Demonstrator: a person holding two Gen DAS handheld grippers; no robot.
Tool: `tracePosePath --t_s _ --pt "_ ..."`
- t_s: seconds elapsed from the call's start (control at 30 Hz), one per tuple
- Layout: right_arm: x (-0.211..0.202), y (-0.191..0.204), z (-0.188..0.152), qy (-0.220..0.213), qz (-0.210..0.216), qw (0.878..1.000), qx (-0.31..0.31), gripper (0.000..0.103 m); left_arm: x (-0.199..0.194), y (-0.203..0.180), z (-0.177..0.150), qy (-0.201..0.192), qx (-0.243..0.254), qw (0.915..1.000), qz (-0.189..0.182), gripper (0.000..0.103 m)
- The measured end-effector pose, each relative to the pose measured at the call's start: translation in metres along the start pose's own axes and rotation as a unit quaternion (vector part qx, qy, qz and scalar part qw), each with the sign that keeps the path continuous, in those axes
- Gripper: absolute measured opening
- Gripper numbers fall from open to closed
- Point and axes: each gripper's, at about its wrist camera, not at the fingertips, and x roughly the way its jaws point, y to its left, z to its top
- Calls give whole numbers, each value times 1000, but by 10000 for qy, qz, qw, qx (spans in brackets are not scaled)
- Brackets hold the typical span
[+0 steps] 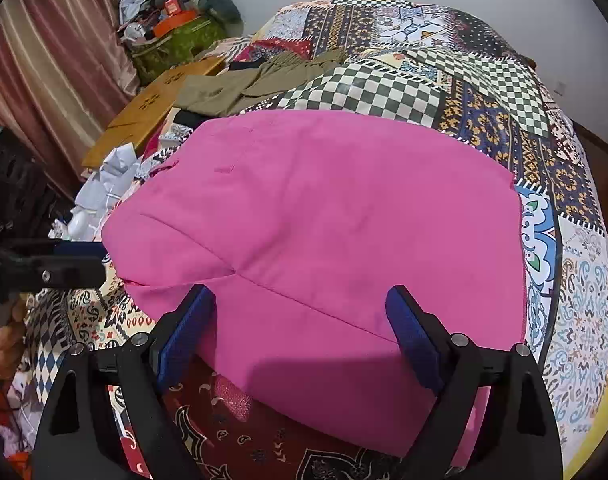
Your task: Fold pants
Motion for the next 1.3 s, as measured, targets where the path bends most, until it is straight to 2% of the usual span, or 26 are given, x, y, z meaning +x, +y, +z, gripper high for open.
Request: tracePosePath --t_s 0.2,0.27,0.33,0.43,0.53,0.6,0.67,0.73,0.8,0.87,0.9,0.93,1.0,1.17,1.3 --pt "1 1 -1 -3 60 10000 -20 89 6 6 20 -37 -361 9987 -348 97" --pt "2 1 -1 -17 71 10000 -15 89 5 6 26 -99 -459 9983 -351 82" --pt "2 2 -2 -33 76 10000 -14 89 4 5 31 -178 -445 9988 -118 55" --pt "2 1 -2 -51 90 9999 5 89 1 4 32 -309 -376 9987 123 35" --pt "1 1 -3 -77 117 9999 32 89 -6 2 32 -491 -225 9983 234 23" --pt "0 0 -3 -91 136 9999 47 88 -16 -5 30 -710 -36 9967 382 20" --pt "-3 -2 -3 -119 184 9997 105 87 -24 -12 28 -947 170 9928 710 18" --pt "-7 -7 -7 -148 274 9993 219 87 -33 -23 23 -1212 512 9845 1158 17" --pt "-11 -12 -10 -188 255 9990 303 86 -37 -29 20 -1336 762 9777 1431 17" --pt "-17 -17 -15 -217 213 9989 357 85 -41 -38 14 -1519 1093 9647 1854 17" --pt "-20 -21 -18 -243 195 9987 396 85 -44 -42 10 -1634 1258 9558 2095 17" --pt "-24 -25 -21 -256 138 9986 435 85 -48 -49 6 -1812 1471 9422 2403 16" --pt "-28 -31 -26 -238 6 9985 487 85 -55 -59 2 -2029 1772 9247 2689 16" --pt "-37 -47 -44 -254 -153 9972 686 85 -72 -82 0 -2334 2186 9094 2660 16" --pt "-39 -50 -47 -289 -92 9964 786 85 -76 -108 3 -2450 2430 9060 2452 15"
